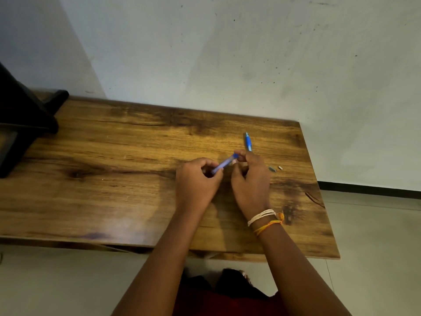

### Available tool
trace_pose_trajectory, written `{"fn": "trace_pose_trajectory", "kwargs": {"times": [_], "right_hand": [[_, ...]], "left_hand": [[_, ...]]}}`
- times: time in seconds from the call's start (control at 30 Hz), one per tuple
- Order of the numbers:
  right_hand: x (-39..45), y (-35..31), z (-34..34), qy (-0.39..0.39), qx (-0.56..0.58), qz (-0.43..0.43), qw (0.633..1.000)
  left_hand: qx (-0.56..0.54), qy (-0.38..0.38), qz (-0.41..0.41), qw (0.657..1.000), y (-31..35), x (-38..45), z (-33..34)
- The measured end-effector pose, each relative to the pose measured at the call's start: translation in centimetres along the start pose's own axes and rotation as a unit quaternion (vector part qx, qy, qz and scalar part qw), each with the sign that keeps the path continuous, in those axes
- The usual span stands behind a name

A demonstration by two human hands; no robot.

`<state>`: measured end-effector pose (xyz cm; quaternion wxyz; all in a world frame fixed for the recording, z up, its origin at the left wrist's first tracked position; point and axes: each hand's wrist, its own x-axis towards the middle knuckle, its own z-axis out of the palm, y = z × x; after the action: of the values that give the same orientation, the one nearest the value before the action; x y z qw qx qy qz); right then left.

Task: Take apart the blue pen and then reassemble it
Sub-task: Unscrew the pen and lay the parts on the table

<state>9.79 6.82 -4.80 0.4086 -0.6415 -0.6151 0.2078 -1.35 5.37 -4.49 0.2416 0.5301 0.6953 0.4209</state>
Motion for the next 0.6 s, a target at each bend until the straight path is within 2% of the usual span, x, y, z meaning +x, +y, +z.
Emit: {"fn": "trace_pose_trajectory", "kwargs": {"times": [0.1, 0.2, 0.3, 0.43, 0.6], "right_hand": [[0.2, 0.4, 0.2, -0.002, 0.014, 0.014, 1.000], [0.4, 0.5, 0.4, 0.013, 0.135, 0.077, 0.988], [0.7, 0.0, 0.2, 0.007, 0.274, 0.163, 0.948], [0.4, -0.8, 0.4, -0.036, 0.428, 0.226, 0.874], [0.1, -0.9, 0.2, -0.062, 0.502, 0.255, 0.824]], "left_hand": [[-0.101, -0.006, -0.039, 0.994, 0.0, 0.6, -0.4], [-0.229, -0.008, -0.120, 0.966, -0.3, 1.4, -0.7], [-0.326, -0.019, -0.167, 0.930, -0.2, 1.6, -1.2], [-0.473, -0.029, -0.243, 0.846, 0.7, 1.2, -0.9], [-0.502, -0.041, -0.267, 0.822, 0.9, 0.8, -0.4]]}}
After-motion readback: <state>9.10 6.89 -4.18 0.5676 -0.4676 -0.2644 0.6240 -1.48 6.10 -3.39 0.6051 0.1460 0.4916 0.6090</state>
